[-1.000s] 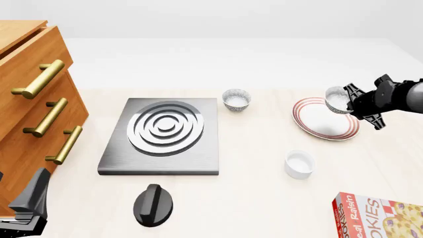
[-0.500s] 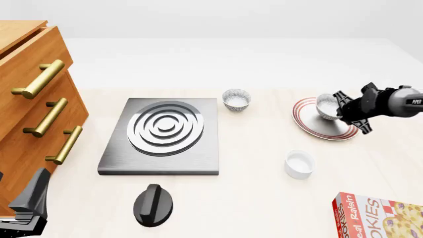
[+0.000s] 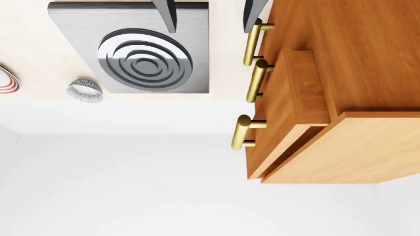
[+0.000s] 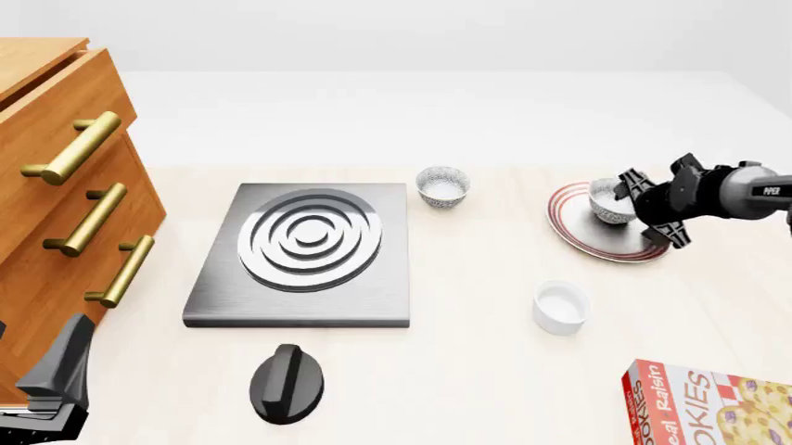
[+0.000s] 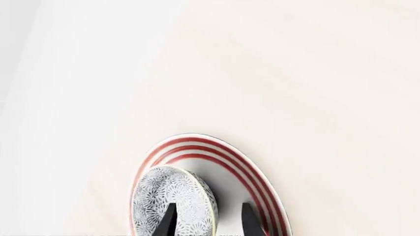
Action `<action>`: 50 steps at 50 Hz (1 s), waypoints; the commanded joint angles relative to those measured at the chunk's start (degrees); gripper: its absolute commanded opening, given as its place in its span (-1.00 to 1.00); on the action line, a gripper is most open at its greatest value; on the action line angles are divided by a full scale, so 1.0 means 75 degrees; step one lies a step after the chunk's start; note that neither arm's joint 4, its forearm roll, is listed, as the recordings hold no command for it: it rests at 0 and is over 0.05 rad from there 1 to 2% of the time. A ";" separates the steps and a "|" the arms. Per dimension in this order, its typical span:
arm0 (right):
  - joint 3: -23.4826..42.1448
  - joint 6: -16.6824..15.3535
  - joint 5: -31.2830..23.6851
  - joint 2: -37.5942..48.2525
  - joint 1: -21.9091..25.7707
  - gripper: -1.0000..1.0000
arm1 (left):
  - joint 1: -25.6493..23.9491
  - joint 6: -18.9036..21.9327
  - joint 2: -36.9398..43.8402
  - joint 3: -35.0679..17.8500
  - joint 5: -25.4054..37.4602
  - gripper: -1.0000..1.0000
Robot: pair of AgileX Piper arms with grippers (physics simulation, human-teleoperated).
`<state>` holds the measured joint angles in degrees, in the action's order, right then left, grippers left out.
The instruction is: Pick the akita bowl next to the cookies box and place it on the plate.
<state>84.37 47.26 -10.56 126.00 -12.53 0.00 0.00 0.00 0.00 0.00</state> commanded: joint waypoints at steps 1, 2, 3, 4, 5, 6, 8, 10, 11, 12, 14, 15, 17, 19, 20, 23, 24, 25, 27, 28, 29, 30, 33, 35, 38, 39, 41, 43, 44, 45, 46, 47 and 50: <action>-0.0142 0.0106 0.0048 -0.0040 0.0088 1.00 | 0.0000 0.0000 0.0000 0.0000 0.0000 1.00; -0.0179 0.0111 0.0047 -0.0088 0.0104 1.00 | 0.0000 0.0000 0.0000 0.0000 0.0000 1.00; -0.0205 0.0107 0.0045 -0.0132 0.0106 1.00 | 0.0000 0.0000 0.0000 0.0000 0.0000 1.00; -0.0244 0.0087 0.0035 -0.0196 0.0106 1.00 | 0.0000 0.0000 0.0000 0.0000 0.0000 1.00; -0.0273 0.0077 0.0030 -0.0235 0.0106 1.00 | 0.0000 0.0000 0.0000 0.0000 0.0000 1.00; -0.0311 0.0064 0.0029 -0.0280 0.0102 1.00 | 0.0000 0.0000 0.0000 0.0000 0.0000 1.00; -0.0487 0.0056 0.0054 -0.0434 0.0084 1.00 | 0.0000 0.0000 0.0000 0.0000 0.0000 1.00; -0.0629 0.0051 0.0080 -0.0569 0.0067 1.00 | 0.0000 0.0000 0.0000 0.0000 0.0000 1.00; -0.0732 0.0053 0.0104 -0.0668 0.0062 1.00 | 0.0000 0.0000 0.0000 0.0000 0.0000 1.00; -0.0798 0.0045 0.0111 -0.0736 0.0055 1.00 | 0.0000 0.0000 0.0000 0.0000 0.0000 1.00; -0.0966 0.0044 0.0120 -0.0917 0.0048 1.00 | 0.0000 0.0000 0.0000 0.0000 0.0000 1.00; -0.1040 0.0051 0.0130 -0.1000 0.0046 1.00 | 0.0000 0.0000 0.0000 0.0000 0.0000 1.00; -0.1177 0.0007 0.0100 -0.1190 0.0001 1.00 | 0.0000 0.0000 0.0000 0.0000 0.0000 1.00; -0.1350 0.0015 0.0122 -0.1385 -0.0032 1.00 | 0.0000 0.0000 0.0000 0.0000 0.0000 1.00; -0.1407 0.0005 0.0114 -0.1452 -0.0049 1.00 | 0.0000 0.0000 0.0000 0.0000 0.0000 1.00; -0.1695 -0.0031 0.0102 -0.1789 -0.0139 1.00 | 0.0000 0.0000 0.0000 0.0000 0.0000 1.00; -0.1744 -0.0049 0.0096 -0.1865 -0.0157 1.00 | 0.0000 0.0000 0.0000 0.0000 0.0000 1.00; -0.1791 -0.0070 0.0080 -0.1932 -0.0173 1.00 | 0.0000 0.0000 0.0000 0.0000 0.0000 1.00; -0.1848 -0.0071 0.0074 -0.1999 -0.0180 1.00 | 0.0000 0.0000 0.0000 0.0000 0.0000 1.00; -0.1978 -0.0094 0.0047 -0.2191 -0.0182 1.00 | 0.0000 0.0000 0.0000 0.0000 0.0000 1.00; -0.2061 -0.0099 0.0030 -0.2309 -0.0172 1.00 | 0.0000 0.0000 0.0000 0.0000 0.0000 1.00; -0.2113 -0.0115 0.0007 -0.2388 -0.0176 1.00 | 0.0000 0.0000 0.0000 0.0000 0.0000 1.00; -0.2328 -0.0155 -0.0031 -0.2671 -0.0194 1.00 | 0.0000 0.0000 0.0000 0.0000 0.0000 1.00; -0.2406 -0.0224 -0.0055 -0.2802 -0.0239 1.00 | 0.0000 0.0000 0.0000 0.0000 0.0000 1.00; -0.2684 -0.0214 0.0013 -0.3054 -0.0199 1.00 | 0.0000 0.0000 0.0000 0.0000 0.0000 1.00; -0.2744 -0.0332 -0.0034 -0.3165 -0.0232 1.00 | 0.0000 0.0000 0.0000 0.0000 0.0000 1.00; -0.2982 -0.0330 0.0017 -0.3398 -0.0166 1.00 | 0.0000 0.0000 0.0000 0.0000 0.0000 1.00; -0.3092 -0.0466 -0.0036 -0.3620 -0.0114 1.00 | 0.0000 0.0000 0.0000 0.0000 0.0000 1.00; -0.3114 -0.0550 -0.0078 -0.3713 -0.0109 1.00 | 0.0000 0.0000 0.0000 0.0000 0.0000 1.00; -0.3172 -0.0556 -0.0071 -0.3807 -0.0065 1.00 | 0.0000 0.0000 0.0000 0.0000 0.0000 1.00; -0.3237 -0.0547 -0.0070 -0.3885 -0.0032 1.00 | 0.0000 0.0000 0.0000 0.0000 0.0000 1.00; -0.3291 -0.0603 -0.0101 -0.3997 -0.0001 1.00 | 0.0000 0.0000 0.0000 0.0000 0.0000 1.00; -0.3414 -0.0740 -0.0169 -0.4264 0.0079 1.00 | 0.0000 0.0000 0.0000 0.0000 0.0000 1.00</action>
<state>63.07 44.01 -10.99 100.71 -13.14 0.00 0.00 0.00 0.00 0.00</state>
